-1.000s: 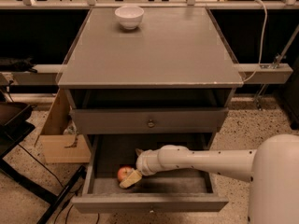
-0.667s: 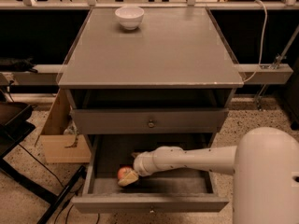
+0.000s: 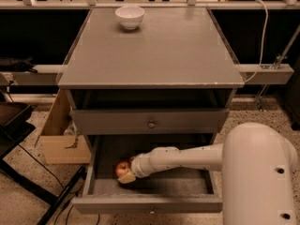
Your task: Pick apple from middle drawer and place on counter
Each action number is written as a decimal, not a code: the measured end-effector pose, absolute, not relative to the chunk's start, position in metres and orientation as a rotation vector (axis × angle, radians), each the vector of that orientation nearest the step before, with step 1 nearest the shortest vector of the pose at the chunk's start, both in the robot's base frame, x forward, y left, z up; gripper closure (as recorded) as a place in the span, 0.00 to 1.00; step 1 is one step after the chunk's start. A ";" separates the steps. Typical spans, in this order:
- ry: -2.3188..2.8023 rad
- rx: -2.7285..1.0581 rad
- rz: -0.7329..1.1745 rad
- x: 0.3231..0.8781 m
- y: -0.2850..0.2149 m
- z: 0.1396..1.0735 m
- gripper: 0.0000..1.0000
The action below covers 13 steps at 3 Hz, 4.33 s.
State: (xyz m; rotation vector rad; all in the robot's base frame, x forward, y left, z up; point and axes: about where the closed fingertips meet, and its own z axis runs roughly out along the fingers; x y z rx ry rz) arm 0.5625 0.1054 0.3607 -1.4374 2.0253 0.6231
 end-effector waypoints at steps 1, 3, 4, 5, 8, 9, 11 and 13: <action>2.025 -1.438 0.623 0.562 0.105 0.361 0.94; 2.094 -1.571 0.567 0.518 0.088 0.515 1.00; 2.097 -1.621 0.519 0.512 0.081 0.602 1.00; 2.075 -1.637 0.436 0.521 0.090 0.707 1.00; 2.316 -1.121 0.269 0.604 -0.031 0.901 1.00; 2.287 -0.794 0.282 0.678 -0.079 0.883 1.00; 2.150 -0.621 0.267 0.785 -0.093 0.837 1.00; 2.153 -0.585 0.280 0.802 -0.093 0.831 0.61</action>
Offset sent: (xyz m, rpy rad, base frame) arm -0.0308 -0.0222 0.1729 -0.2037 -0.0331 0.0683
